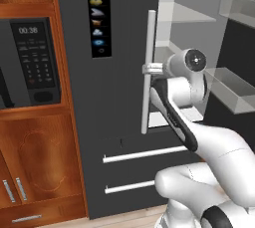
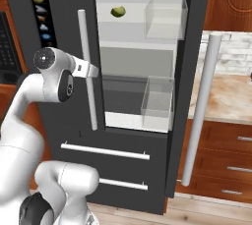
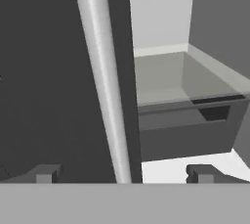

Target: There is a bowl on the dining counter. Grab a lemon wedge from the fridge and place it in the bowl. Then get the liquor bottle and glass cup from the cabinet and place them next to the bowl.

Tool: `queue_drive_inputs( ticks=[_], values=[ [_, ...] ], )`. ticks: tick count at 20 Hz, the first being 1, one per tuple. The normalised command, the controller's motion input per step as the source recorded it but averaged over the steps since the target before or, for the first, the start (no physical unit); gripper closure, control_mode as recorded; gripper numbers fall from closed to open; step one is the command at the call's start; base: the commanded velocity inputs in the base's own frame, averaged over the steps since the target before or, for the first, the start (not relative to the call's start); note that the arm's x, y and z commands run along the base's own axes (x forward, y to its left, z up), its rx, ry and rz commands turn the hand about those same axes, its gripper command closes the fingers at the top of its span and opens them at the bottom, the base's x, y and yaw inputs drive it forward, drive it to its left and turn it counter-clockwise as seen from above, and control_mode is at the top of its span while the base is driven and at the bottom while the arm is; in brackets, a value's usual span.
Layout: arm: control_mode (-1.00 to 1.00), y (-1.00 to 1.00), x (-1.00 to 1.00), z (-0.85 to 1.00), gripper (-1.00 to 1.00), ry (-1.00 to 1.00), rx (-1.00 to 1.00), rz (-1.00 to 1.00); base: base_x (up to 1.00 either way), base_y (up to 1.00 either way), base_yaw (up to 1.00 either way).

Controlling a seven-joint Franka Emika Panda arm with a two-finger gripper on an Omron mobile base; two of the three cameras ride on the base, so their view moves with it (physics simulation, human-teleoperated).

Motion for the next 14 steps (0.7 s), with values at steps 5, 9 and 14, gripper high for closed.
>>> queue_drive_inputs(
  ticks=[5,9,14],
  values=[
    [-1.0,0.5,0.0,0.05,-1.0,0.0,0.0,0.07,0.0,0.0,0.0],
    [-1.0,0.0,0.28,0.0,-1.0,0.05,0.05,-0.01,0.0,0.0,0.0],
    [-1.0,-0.16,0.08,0.0,-1.0,0.03,0.05,-0.02,0.0,0.0,0.0]
  ],
)
